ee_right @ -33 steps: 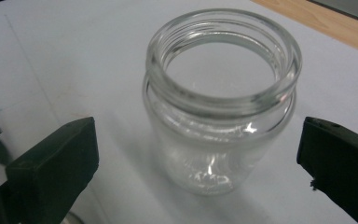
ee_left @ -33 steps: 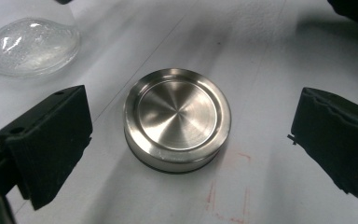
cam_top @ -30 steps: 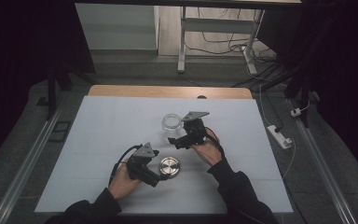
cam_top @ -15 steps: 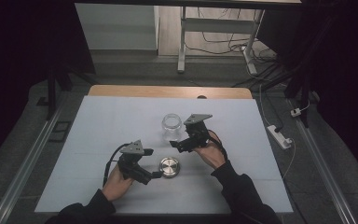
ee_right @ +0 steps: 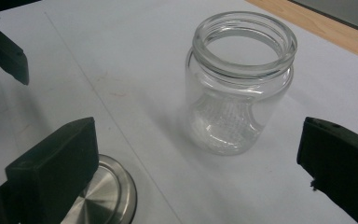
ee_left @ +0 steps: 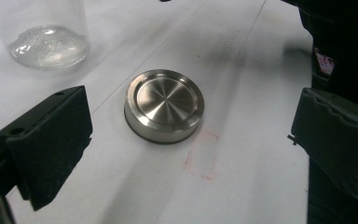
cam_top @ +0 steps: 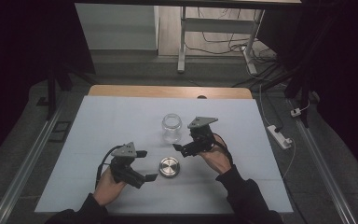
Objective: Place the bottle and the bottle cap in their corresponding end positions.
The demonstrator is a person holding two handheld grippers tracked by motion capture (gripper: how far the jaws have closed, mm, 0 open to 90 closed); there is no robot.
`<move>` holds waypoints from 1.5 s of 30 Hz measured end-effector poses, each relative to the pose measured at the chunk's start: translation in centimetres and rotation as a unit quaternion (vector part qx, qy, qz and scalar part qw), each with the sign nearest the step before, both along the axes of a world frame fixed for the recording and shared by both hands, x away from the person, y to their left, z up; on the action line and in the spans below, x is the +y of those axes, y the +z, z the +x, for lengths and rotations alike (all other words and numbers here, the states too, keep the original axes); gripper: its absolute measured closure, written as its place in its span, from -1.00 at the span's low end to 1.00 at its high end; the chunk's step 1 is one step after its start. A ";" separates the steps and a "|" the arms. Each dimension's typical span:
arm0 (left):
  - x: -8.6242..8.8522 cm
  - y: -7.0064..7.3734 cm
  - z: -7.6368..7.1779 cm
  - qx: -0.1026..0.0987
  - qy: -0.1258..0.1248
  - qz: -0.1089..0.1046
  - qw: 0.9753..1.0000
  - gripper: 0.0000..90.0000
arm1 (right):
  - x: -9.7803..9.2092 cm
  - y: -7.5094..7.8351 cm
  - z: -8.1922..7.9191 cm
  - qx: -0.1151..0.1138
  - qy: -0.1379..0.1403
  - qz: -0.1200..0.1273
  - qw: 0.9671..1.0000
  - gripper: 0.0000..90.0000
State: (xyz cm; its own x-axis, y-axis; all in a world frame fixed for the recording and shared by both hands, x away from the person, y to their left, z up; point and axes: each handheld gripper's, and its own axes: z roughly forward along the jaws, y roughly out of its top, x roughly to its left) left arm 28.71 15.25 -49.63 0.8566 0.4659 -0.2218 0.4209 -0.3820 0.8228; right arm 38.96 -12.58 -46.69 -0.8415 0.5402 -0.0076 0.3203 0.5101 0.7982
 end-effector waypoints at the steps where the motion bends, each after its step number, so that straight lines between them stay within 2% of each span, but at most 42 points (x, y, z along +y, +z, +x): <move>1: 0.1 0.1 -0.1 -0.002 0.002 0.000 1.000 -1.00 | 0.0 0.1 -0.2 0.002 0.000 0.000 1.000 -1.00; 10: 1.5 0.6 -1.2 -0.007 0.018 0.007 1.000 -1.00 | -0.2 0.6 -1.6 0.002 0.008 -0.001 1.000 -1.00; 15: 2.3 0.6 -1.7 -0.001 0.030 0.011 0.999 -1.00 | -0.5 0.6 -2.4 -0.002 0.005 -0.004 1.000 -1.00; 21: 3.3 0.5 -2.2 -0.003 0.043 0.015 0.999 -1.00 | -0.9 0.5 -3.2 -0.003 0.008 -0.005 1.000 -1.00; 31: 4.7 0.2 -3.0 0.000 0.065 0.027 0.998 -0.99 | -1.3 0.4 -4.5 -0.018 0.014 0.001 1.000 -1.00; 38: 5.8 0.1 -3.7 -0.004 0.080 0.026 0.996 -0.99 | -1.9 0.2 -5.2 -0.009 0.013 0.002 1.000 -1.00; 45: 7.0 -0.2 -4.5 -0.010 0.099 0.029 0.995 -1.00 | -3.2 0.2 -5.8 -0.002 -0.003 0.009 1.000 -1.00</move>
State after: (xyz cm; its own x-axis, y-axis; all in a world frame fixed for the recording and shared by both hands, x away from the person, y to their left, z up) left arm 24.20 22.20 -49.79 0.7511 0.6367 -0.1745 0.4765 -0.3399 0.8109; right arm 33.16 -15.77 -46.53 -0.8380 0.5457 -0.0004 0.3206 0.4929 0.8088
